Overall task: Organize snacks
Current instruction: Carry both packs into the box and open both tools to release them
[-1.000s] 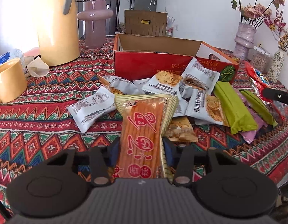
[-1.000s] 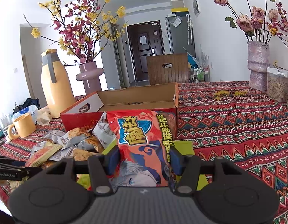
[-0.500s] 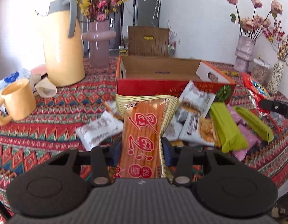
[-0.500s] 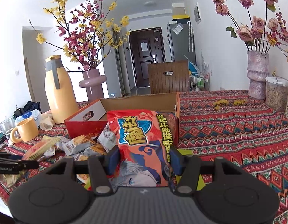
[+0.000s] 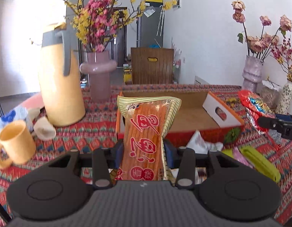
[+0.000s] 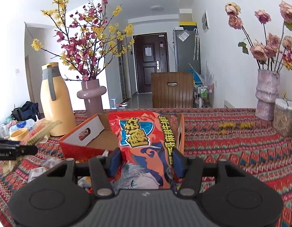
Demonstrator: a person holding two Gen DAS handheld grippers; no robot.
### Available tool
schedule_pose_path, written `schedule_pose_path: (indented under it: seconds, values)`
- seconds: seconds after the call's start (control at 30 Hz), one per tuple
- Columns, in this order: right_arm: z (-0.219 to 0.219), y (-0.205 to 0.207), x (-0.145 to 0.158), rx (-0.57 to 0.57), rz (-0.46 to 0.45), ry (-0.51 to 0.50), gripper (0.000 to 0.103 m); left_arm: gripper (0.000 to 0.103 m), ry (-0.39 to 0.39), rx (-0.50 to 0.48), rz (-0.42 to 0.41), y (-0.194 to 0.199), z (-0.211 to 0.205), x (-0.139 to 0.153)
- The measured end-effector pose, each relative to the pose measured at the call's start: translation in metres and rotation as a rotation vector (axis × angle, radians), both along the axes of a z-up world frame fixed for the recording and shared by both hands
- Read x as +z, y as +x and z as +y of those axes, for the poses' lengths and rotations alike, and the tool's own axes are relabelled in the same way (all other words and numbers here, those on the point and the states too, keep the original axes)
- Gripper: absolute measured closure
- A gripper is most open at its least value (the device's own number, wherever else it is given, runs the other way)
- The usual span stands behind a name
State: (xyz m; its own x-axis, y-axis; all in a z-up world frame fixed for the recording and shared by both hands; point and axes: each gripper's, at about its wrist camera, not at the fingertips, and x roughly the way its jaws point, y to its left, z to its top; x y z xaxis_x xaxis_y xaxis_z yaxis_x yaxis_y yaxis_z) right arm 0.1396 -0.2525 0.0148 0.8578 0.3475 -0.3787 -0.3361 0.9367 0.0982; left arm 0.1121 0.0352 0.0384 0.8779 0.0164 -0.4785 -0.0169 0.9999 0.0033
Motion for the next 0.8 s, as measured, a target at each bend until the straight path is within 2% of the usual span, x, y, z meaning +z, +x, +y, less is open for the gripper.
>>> schedule_pose_path:
  seconds: [0.3, 0.63, 0.8]
  values:
    - [0.016, 0.064, 0.008, 0.000, 0.001, -0.029, 0.048, 0.059, 0.009, 0.009, -0.025, 0.059, -0.005, 0.015]
    - [0.041, 0.135, 0.002, -0.007, 0.031, -0.031, 0.048, 0.059, -0.001, 0.049, -0.005, 0.127, -0.003, 0.008]
    - [0.046, 0.163, -0.006, -0.031, 0.047, 0.006, 0.048, 0.059, -0.023, 0.063, -0.004, 0.150, -0.004, -0.003]
